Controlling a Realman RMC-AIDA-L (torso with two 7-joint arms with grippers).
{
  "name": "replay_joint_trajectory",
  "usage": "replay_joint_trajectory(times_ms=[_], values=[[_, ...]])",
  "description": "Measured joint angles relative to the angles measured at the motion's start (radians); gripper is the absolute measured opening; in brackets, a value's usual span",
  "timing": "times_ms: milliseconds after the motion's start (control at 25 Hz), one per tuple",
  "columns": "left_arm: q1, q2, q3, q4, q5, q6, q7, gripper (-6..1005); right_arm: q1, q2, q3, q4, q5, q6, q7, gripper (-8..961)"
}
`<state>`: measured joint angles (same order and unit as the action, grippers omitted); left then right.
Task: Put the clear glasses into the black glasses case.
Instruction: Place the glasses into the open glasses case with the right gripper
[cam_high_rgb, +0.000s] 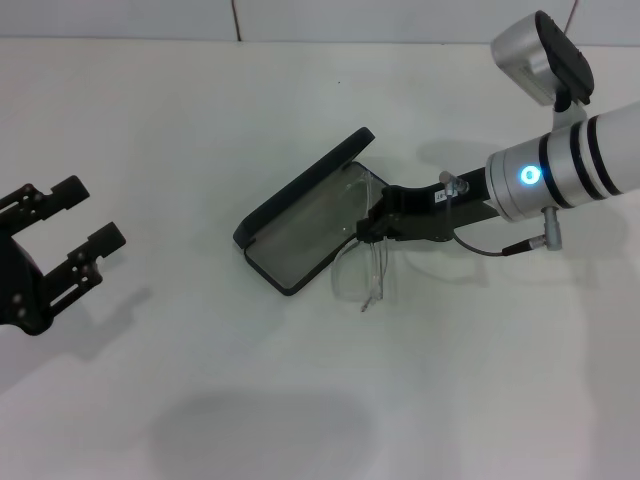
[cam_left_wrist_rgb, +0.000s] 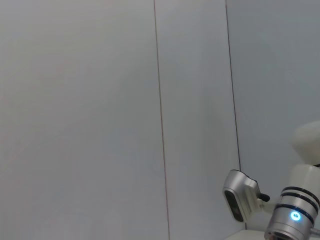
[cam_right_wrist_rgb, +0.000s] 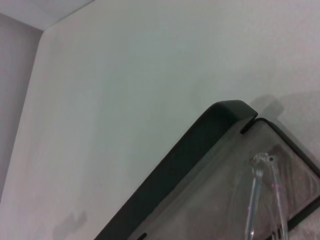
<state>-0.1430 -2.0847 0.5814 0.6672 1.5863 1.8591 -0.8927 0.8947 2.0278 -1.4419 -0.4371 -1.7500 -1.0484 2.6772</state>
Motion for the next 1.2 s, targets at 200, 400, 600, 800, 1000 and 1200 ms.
replay_joint_trajectory(times_ms=[200,400,600,800,1000,1200], values=[[-0.006,0.001,0.000,-0.009,0.000,0.000,0.000,562,-0.007,0.000,0.000,-0.010,0.015,-0.001,-0.002,38],[-0.008,0.002,0.000,-0.009,-0.004,0.000,0.000,562,-0.044,0.000,0.000,-0.026,0.093,-0.025,-0.027,37],[-0.008,0.002,0.000,-0.009,-0.005,0.001,0.000,562,-0.114,0.000,0.003,-0.073,0.158,-0.035,-0.030,37],[-0.010,0.002,0.000,-0.009,-0.005,0.002,0.000,562,-0.123,0.000,-0.002,-0.074,0.215,-0.023,-0.045,38],[-0.010,0.002,0.000,-0.009,-0.005,0.004,0.000,562,-0.126,0.000,-0.015,-0.063,0.273,-0.014,-0.051,38],[-0.008,0.002,0.000,-0.009,-0.006,0.005,0.000,562,-0.134,0.000,-0.019,-0.013,0.351,-0.011,-0.052,38]])
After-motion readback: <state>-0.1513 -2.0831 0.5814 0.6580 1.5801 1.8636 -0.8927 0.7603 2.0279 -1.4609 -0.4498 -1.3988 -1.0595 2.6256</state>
